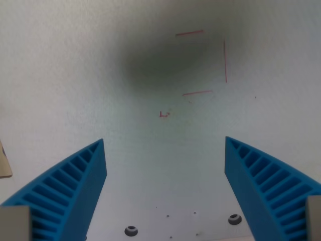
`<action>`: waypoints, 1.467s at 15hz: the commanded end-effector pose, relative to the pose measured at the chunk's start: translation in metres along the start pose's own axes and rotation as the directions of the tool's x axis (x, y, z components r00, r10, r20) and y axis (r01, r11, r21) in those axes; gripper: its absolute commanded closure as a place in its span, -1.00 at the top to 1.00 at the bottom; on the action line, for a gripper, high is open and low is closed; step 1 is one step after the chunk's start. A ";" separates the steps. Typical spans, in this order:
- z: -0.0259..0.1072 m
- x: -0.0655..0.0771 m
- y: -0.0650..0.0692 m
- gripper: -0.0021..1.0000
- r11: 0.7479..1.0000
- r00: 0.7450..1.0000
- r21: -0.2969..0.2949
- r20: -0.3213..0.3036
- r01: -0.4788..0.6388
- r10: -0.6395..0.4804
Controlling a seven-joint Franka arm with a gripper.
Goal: Rotate around base positive y
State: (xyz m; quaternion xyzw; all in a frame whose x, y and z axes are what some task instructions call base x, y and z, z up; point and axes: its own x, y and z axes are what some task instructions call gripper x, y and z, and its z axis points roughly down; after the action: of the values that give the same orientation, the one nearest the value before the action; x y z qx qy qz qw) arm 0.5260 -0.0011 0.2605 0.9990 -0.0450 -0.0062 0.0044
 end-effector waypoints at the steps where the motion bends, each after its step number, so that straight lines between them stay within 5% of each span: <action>1: -0.003 0.000 0.000 1.00 1.000 1.000 0.000 0.006 0.000 0.000; 22: -0.003 0.000 0.000 1.00 1.000 0.969 -0.022 0.248 0.005 0.001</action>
State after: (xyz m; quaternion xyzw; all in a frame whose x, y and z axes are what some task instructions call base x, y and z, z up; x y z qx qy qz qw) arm 0.5155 -0.0012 0.2583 0.9982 -0.0451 -0.0401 0.0062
